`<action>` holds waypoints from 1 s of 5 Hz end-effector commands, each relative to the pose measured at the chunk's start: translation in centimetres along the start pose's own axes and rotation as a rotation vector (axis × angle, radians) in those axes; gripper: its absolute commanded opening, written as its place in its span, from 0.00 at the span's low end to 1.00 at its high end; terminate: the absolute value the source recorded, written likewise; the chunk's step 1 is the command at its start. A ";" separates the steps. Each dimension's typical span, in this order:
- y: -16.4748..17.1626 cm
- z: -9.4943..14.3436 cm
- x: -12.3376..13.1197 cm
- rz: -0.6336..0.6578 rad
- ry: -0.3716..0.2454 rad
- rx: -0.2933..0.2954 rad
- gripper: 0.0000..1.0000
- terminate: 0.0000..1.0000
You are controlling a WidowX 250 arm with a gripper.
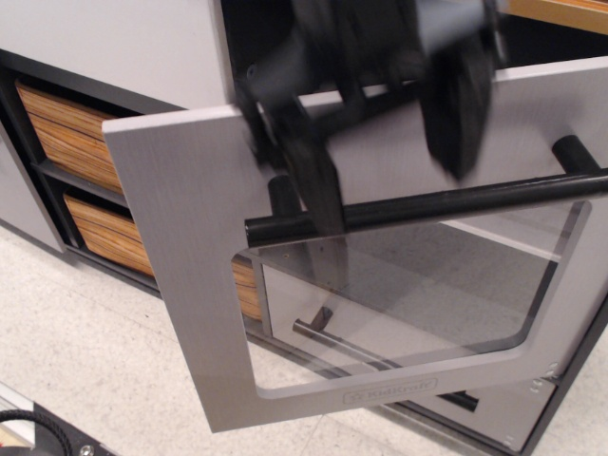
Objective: Close oven
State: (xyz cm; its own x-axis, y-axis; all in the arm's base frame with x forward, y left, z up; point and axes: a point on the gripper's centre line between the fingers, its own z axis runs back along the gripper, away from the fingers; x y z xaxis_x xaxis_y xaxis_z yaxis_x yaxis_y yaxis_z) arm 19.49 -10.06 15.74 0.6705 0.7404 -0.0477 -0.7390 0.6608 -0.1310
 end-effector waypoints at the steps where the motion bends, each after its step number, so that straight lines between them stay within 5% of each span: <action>1: -1.7 -5.1 -1.3 -0.080 -0.051 0.001 1.00 0.00; 5: -2.7 -4.3 4.6 0.020 -0.221 -0.055 1.00 0.00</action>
State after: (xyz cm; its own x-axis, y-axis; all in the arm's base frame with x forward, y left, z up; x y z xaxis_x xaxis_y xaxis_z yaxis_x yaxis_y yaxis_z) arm 24.05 -9.19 9.67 0.6253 0.7649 0.1547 -0.7517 0.6436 -0.1439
